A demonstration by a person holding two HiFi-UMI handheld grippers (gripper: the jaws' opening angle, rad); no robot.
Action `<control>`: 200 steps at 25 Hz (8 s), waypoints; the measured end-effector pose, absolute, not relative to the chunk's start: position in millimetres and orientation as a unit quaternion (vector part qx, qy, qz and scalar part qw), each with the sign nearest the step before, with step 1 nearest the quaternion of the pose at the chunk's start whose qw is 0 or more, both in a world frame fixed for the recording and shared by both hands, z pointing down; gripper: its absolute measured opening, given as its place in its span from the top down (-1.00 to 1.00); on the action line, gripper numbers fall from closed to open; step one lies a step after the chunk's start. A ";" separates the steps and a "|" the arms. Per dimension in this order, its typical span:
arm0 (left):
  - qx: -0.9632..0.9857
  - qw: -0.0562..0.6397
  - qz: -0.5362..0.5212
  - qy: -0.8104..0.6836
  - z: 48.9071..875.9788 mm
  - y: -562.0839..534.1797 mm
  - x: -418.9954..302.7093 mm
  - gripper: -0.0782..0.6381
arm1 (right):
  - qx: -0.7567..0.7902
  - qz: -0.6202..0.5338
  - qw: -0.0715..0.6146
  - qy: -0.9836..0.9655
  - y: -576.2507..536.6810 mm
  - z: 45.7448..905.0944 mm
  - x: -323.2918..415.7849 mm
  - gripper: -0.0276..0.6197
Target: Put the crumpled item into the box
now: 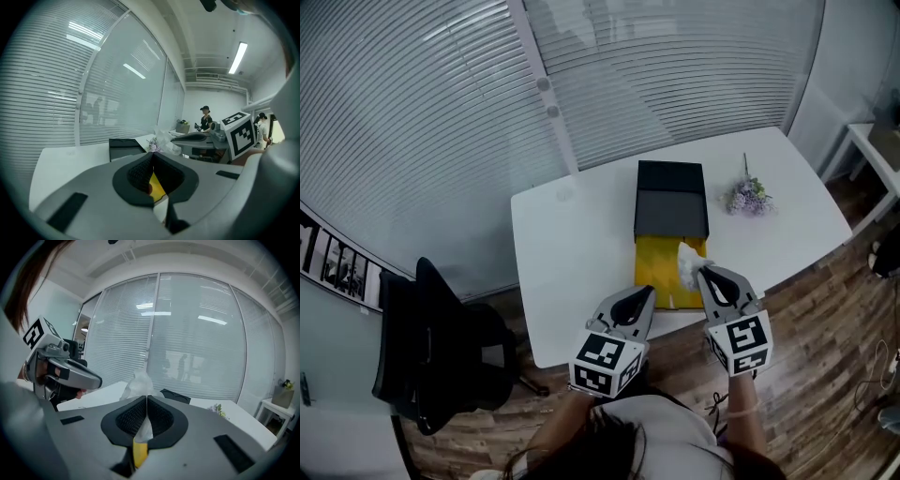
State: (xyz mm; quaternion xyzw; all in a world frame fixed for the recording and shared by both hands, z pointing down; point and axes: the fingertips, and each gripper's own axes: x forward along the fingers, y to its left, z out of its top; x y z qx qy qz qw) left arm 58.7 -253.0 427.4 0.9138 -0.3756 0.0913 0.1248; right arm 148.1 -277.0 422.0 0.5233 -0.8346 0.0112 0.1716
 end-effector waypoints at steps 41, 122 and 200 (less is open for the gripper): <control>0.925 0.126 0.094 -0.347 453.7 -307.0 50.5 0.73 | 0.406 0.001 0.400 -0.822 -363.9 568.8 110.6 0.82; 0.909 0.110 0.069 -0.396 427.4 -265.4 22.8 0.73 | 0.518 0.075 0.214 -0.825 -299.8 491.4 125.9 0.78; 0.917 0.093 0.073 -0.381 409.5 -207.2 49.5 0.73 | 0.599 0.043 0.081 -0.796 -184.7 384.7 164.7 0.83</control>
